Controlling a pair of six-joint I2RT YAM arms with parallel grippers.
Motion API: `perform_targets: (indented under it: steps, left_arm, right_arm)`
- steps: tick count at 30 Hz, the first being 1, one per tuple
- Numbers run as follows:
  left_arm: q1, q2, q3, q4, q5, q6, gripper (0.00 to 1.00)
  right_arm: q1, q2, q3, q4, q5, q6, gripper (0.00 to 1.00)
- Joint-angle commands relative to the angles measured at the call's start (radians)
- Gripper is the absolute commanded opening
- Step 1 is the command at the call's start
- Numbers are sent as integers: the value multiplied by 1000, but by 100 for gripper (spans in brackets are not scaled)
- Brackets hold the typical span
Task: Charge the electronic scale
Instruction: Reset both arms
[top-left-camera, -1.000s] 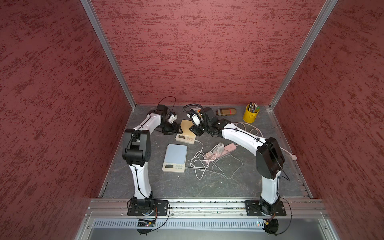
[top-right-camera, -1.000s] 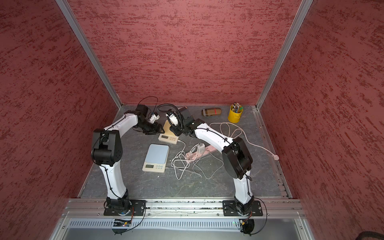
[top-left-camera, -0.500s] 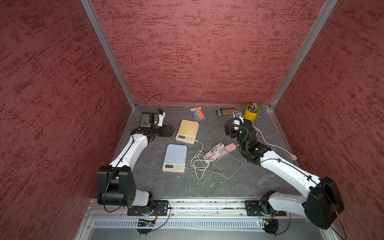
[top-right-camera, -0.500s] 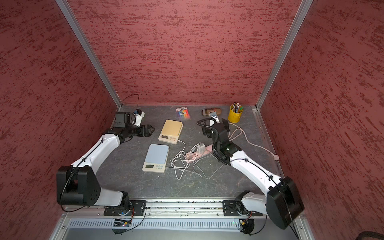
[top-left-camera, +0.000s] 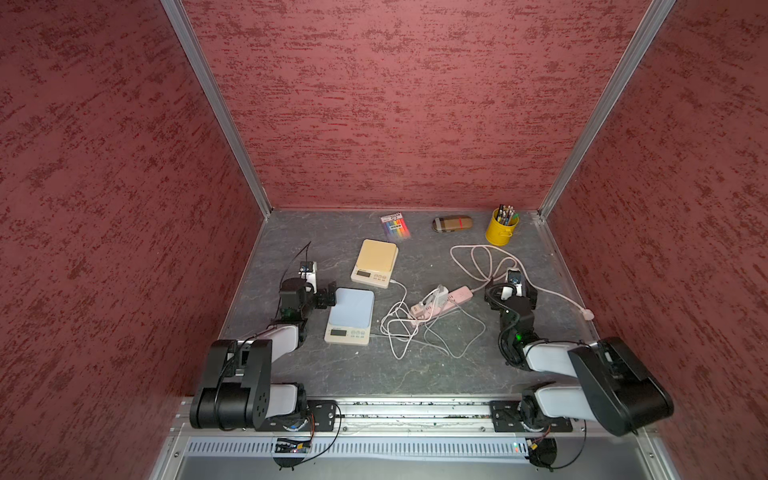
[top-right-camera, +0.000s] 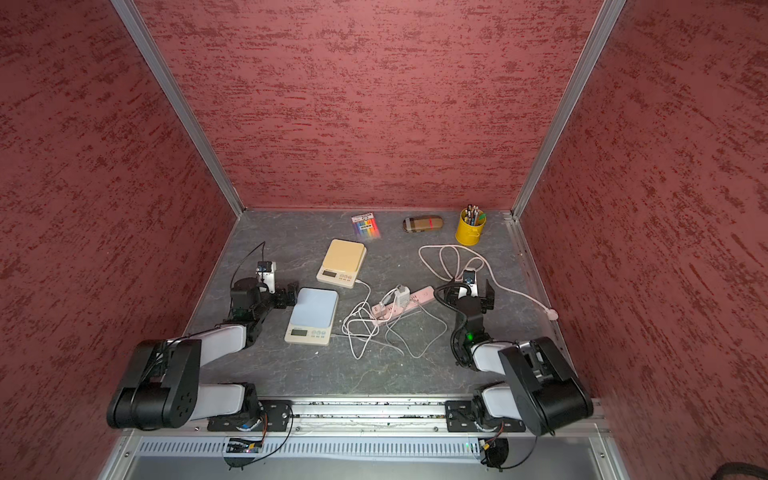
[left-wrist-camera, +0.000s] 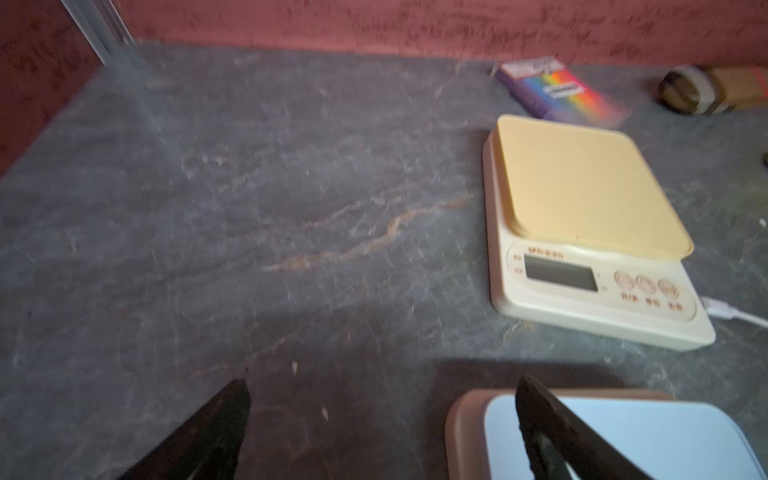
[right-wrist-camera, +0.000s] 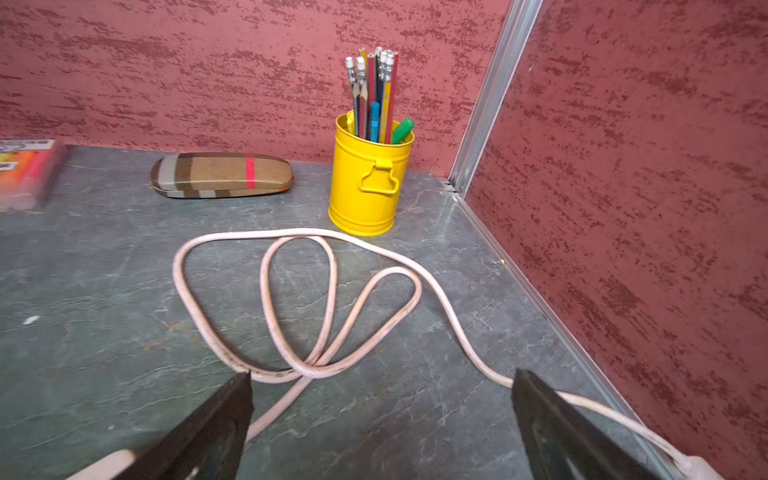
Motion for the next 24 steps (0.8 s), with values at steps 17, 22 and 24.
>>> perform_targets:
  steps: [17,22,24]
  left_arm:
    - [40,148,41,285,59,-31,100]
    - [41,150,39,294,58,-32,100]
    - [40,150,40,294,58,-32,100]
  right_arm:
    - [-258,145,31,311,-348,141,99]
    - [-258,143,29,312,-348,139,99]
    - [-258,143,30,310,-348,141,99]
